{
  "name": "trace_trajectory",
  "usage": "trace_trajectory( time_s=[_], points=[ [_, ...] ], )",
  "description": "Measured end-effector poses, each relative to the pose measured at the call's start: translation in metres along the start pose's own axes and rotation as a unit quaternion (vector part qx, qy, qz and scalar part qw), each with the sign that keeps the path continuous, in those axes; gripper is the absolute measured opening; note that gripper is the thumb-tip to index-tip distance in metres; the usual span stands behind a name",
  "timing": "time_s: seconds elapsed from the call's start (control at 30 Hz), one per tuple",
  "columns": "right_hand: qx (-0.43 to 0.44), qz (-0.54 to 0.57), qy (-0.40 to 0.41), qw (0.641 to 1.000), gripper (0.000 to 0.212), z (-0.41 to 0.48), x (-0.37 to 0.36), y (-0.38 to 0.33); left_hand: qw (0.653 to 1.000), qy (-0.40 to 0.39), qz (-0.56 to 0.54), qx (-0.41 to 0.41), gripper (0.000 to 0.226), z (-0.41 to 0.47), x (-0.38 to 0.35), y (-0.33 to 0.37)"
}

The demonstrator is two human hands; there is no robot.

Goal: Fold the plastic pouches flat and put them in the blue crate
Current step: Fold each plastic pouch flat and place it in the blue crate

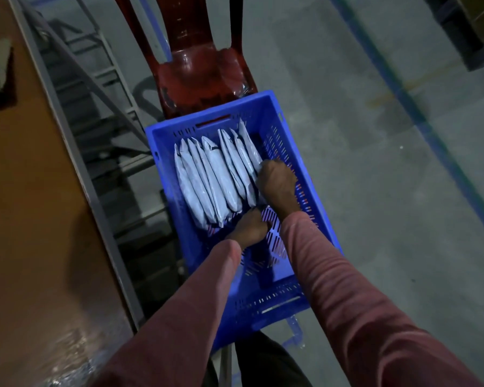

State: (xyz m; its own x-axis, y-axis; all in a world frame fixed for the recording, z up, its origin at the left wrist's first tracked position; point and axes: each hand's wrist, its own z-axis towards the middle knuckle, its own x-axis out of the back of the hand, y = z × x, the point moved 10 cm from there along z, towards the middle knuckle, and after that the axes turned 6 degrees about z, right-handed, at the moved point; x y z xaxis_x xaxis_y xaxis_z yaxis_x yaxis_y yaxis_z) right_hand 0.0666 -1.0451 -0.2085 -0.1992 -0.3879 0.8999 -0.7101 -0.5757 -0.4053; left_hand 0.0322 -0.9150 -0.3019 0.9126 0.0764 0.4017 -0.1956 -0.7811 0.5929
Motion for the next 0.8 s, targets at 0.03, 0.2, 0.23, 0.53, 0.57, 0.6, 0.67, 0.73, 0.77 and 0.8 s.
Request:
trace_trajectory(
  time_s=[0.03, 0.2, 0.23, 0.53, 0.57, 0.6, 0.67, 0.73, 0.77, 0.8],
  points=[
    [0.003, -0.002, -0.002, 1.0, 0.019, 0.001, -0.003, 0.0, 1.0, 0.007, 0.002, -0.004, 0.058, -0.001, 0.0, 0.001],
    [0.021, 0.041, -0.01, 0.999, 0.022, 0.003, -0.026, 0.008, 0.999, 0.042, -0.006, -0.014, 0.058, -0.001, 0.0, 0.004],
    [0.015, 0.075, -0.012, 0.997, 0.028, 0.003, -0.031, 0.012, 0.999, 0.05, -0.009, -0.02, 0.061, -0.002, 0.001, 0.004],
    [-0.071, 0.215, -0.187, 0.956, 0.076, -0.011, -0.088, 0.039, 0.997, 0.072, -0.01, 0.028, 0.034, -0.02, 0.003, -0.022],
    [-0.07, 0.207, -0.187, 0.958, 0.078, -0.013, -0.089, 0.039, 0.996, 0.08, -0.007, 0.031, 0.029, -0.022, 0.006, -0.024],
    [-0.077, 0.196, -0.18, 0.961, 0.08, -0.016, -0.089, 0.04, 0.996, 0.089, -0.004, 0.028, 0.025, -0.026, 0.01, -0.024],
    [-0.093, 0.181, -0.161, 0.966, 0.084, -0.021, -0.085, 0.042, 0.995, 0.1, -0.004, 0.024, 0.025, -0.031, 0.016, -0.024],
    [-0.092, 0.165, -0.153, 0.97, 0.082, -0.026, -0.079, 0.041, 0.994, 0.106, -0.013, 0.025, 0.031, -0.037, 0.022, -0.025],
    [-0.085, 0.155, -0.151, 0.973, 0.081, -0.029, -0.075, 0.039, 0.993, 0.111, -0.014, 0.026, 0.033, -0.04, 0.026, -0.026],
    [-0.078, 0.148, -0.149, 0.975, 0.081, -0.032, -0.071, 0.037, 0.993, 0.117, -0.014, 0.023, 0.034, -0.043, 0.03, -0.025]
  ],
)
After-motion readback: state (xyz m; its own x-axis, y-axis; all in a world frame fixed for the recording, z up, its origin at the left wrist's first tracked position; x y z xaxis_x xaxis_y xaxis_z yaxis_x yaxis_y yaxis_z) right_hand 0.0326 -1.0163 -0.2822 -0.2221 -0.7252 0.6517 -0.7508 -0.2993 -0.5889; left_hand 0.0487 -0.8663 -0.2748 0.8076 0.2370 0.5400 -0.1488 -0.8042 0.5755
